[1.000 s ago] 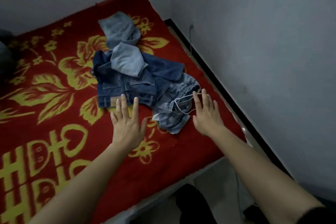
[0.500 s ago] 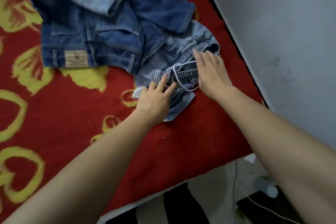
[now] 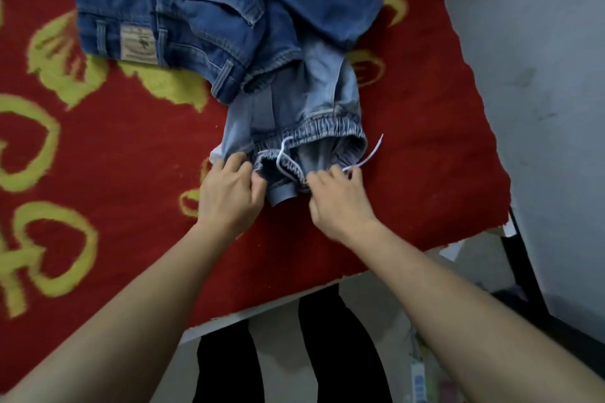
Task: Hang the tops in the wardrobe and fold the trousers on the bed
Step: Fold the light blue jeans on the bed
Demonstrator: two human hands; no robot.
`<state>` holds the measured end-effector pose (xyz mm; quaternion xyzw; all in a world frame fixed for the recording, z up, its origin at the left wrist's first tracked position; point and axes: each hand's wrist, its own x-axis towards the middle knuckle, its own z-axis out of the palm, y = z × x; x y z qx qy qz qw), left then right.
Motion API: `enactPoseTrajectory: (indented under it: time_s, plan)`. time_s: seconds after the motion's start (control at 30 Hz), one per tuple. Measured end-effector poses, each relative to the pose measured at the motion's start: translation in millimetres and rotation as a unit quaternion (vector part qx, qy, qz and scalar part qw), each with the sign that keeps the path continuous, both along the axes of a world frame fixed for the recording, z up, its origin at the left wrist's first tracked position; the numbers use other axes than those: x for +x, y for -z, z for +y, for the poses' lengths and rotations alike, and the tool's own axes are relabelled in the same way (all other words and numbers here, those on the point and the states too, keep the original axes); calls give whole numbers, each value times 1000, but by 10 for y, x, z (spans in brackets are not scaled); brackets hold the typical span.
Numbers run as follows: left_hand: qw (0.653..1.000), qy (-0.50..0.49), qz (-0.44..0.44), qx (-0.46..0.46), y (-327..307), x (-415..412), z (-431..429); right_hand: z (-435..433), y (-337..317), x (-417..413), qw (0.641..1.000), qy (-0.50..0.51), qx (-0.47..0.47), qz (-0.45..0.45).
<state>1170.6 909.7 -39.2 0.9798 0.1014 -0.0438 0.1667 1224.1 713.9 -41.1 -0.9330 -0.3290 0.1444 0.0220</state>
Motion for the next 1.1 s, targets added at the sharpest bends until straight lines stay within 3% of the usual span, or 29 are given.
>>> enactPoseTrajectory:
  time_s: [0.13, 0.2, 0.27, 0.33, 0.4, 0.53, 0.63, 0.7, 0.8, 0.93, 1.1]
  plan:
    - [992, -115, 29, -37, -56, -357, 177, 54, 6, -394, 995, -27, -6, 100]
    - [991, -120, 57, -28, 0, -418, 209, 61, 13, -421, 991, 12, 28, 132]
    - [990, -97, 96, -23, 45, -399, 199, 77, 12, -282, 990, 67, 88, 91]
    - [984, -100, 145, -25, 59, -379, 171, 100, 31, -83, 986, 117, 114, -10]
    - [975, -149, 158, -34, 79, -396, 158, 96, 62, 80, 980, 178, 78, -39]
    - [935, -281, 190, -105, 84, -593, 213, 40, 134, 186, 965, 241, 5, 103]
    - [950, -222, 208, -76, -74, -683, 178, 91, -65, 205, 967, 237, 6, 94]
    - [959, -190, 201, -68, -259, -709, 179, 184, -344, 249, 966, 241, 6, 96]
    - [950, -222, 198, -94, -707, -693, 241, 312, -961, 326, 964, 244, -11, 102]
    - [951, -237, 177, -85, -1562, -614, 488, 393, -1958, 447, 961, 256, 32, 102]
    - [947, -301, 43, -105, -2986, -226, 1111, 598, -3288, 572, 968, 239, 68, 39]
